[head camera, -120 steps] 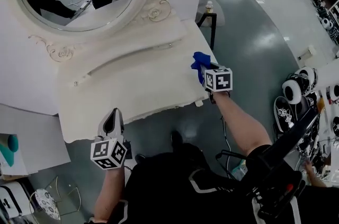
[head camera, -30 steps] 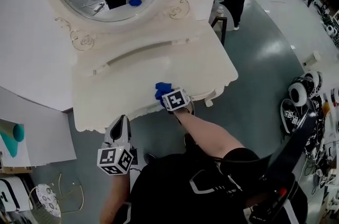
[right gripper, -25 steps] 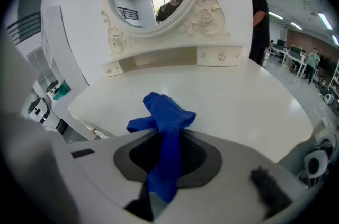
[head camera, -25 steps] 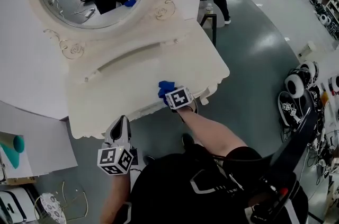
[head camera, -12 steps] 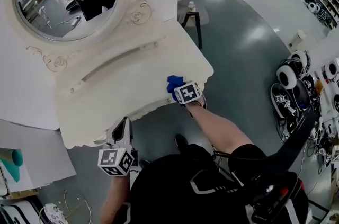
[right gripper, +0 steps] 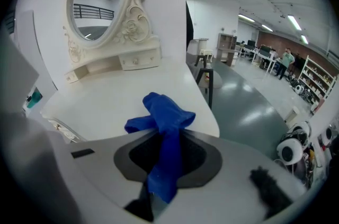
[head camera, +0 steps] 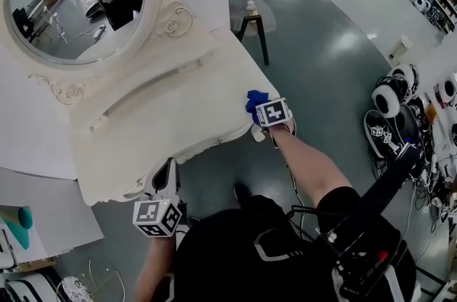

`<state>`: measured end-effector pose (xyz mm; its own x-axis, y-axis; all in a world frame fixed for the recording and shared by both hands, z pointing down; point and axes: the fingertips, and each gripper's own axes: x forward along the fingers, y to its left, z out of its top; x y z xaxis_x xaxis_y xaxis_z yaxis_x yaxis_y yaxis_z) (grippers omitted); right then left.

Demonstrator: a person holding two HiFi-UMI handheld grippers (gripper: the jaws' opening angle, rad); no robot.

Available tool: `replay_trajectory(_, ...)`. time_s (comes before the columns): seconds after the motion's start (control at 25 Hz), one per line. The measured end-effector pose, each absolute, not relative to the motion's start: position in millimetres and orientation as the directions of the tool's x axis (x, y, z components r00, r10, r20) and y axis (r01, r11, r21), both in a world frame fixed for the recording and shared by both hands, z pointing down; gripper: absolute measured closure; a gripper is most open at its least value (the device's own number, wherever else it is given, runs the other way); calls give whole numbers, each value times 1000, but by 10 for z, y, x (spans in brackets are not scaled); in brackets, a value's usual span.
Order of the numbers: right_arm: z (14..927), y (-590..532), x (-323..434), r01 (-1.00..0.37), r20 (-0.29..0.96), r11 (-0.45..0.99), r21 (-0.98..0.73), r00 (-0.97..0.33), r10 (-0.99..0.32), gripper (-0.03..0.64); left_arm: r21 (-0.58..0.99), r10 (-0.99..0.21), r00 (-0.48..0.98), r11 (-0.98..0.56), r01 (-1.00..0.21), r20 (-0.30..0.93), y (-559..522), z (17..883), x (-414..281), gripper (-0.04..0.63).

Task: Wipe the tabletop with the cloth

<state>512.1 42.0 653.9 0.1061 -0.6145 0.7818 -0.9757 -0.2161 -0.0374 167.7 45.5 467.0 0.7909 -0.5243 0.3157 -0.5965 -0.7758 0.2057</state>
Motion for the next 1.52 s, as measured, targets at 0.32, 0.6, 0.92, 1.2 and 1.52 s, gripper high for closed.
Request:
replay_trajectory(0.32,6516,477,5596,-959,778,-282,-30,155,-609,532,209,-528,785,-769,-604,326,442,4709,1847,587)
replay_trajectory(0.6,6525,553,5858,-938,780,-343,-46,181,-599,532,208,-528,787,-771,-602,318,425,4694,1944,586)
replay_trajectory(0.92,6549,599,5984,-934,788,-354,-34,193,-585,532,204,-544,774,-759,-618,324,390,4723,1899,588)
replay_trajectory(1.2,5920,99,5681,-964,658,-265,-22,186,-730,532,187,-606,726,-711,-678,325,158,4657,1690,588)
replay_trajectory(1.52,5182,-1185,3850,-979,513,58,-194,-151,-845,532,171,-722,629,-607,-776,289,-251,4505,961,588)
